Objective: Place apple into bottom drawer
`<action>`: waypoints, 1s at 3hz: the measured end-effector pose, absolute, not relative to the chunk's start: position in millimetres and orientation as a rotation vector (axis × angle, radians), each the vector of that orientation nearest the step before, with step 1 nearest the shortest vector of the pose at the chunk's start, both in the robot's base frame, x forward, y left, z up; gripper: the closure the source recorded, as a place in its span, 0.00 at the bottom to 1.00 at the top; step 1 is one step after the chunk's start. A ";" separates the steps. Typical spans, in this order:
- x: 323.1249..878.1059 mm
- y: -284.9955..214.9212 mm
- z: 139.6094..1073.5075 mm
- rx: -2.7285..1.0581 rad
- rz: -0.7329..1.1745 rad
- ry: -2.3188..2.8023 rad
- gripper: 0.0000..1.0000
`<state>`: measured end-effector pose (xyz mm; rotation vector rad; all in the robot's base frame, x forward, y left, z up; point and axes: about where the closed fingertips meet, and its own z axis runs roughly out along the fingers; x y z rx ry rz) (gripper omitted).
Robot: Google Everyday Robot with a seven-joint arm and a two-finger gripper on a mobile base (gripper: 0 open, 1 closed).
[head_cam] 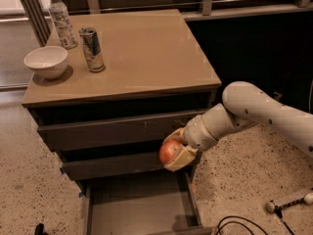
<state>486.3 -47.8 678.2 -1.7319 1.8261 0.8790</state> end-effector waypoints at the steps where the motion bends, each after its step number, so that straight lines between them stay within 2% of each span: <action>1: 477.2 -40.7 624.6 -1.697 0.948 1.782 1.00; 2: 467.0 -33.8 543.8 -1.659 1.041 1.794 1.00; 3: 461.4 -30.1 529.6 -1.643 1.084 1.800 1.00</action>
Offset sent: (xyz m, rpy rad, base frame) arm -0.0296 0.0186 -0.2336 0.1471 0.1609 -0.0053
